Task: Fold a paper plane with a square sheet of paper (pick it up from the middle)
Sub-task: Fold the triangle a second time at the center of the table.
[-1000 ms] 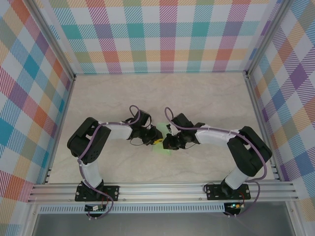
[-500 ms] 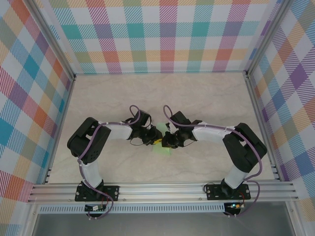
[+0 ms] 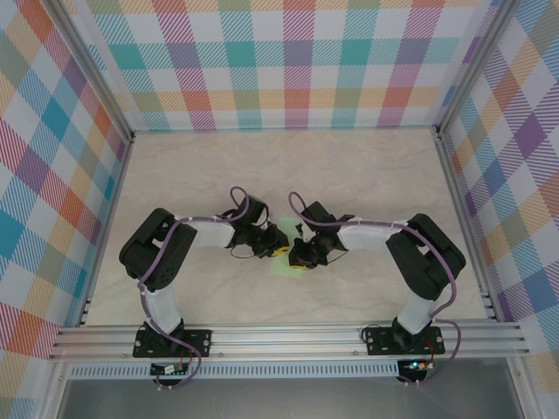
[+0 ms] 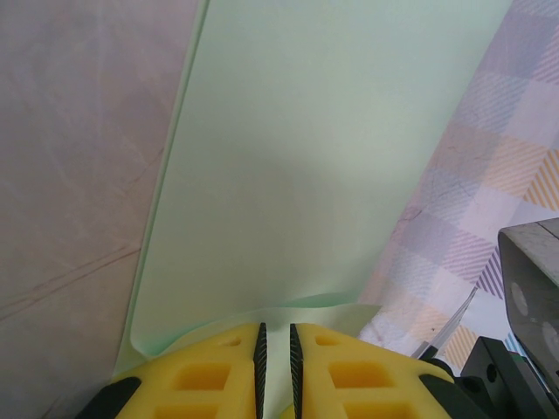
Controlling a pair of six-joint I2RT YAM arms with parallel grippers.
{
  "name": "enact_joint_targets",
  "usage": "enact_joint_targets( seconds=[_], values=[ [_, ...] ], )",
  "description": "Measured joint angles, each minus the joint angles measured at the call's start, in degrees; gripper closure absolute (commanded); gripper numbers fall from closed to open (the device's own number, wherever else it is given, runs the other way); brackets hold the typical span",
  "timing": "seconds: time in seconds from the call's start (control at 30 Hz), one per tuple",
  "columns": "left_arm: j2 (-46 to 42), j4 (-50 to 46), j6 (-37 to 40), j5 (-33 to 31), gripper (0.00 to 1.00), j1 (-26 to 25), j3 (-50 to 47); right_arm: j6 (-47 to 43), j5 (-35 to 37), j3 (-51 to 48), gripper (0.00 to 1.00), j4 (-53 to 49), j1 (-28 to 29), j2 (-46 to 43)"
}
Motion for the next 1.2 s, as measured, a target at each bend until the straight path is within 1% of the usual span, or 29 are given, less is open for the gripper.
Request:
enact_joint_targets(
  seconds=[0.7, 0.8, 1.0, 1.2],
  values=[
    [0.48, -0.09, 0.61, 0.5, 0.83, 0.0, 0.48, -2.16, 2.89, 0.76, 0.85, -4.35, -0.04, -0.04],
    [0.5, -0.15, 0.66, 0.48, 0.83, 0.0, 0.55, -2.36, 3.02, 0.74, 0.85, -5.2, -0.04, -1.14],
    [0.5, -0.15, 0.79, 0.48, 0.83, 0.0, 0.55, -2.75, 0.13, 0.72, 0.86, -4.35, 0.07, -4.44],
    [0.5, -0.17, 0.79, 0.48, 0.83, 0.0, 0.55, -2.56, -1.66, 0.72, 0.87, -3.17, 0.5, -2.71]
  ],
)
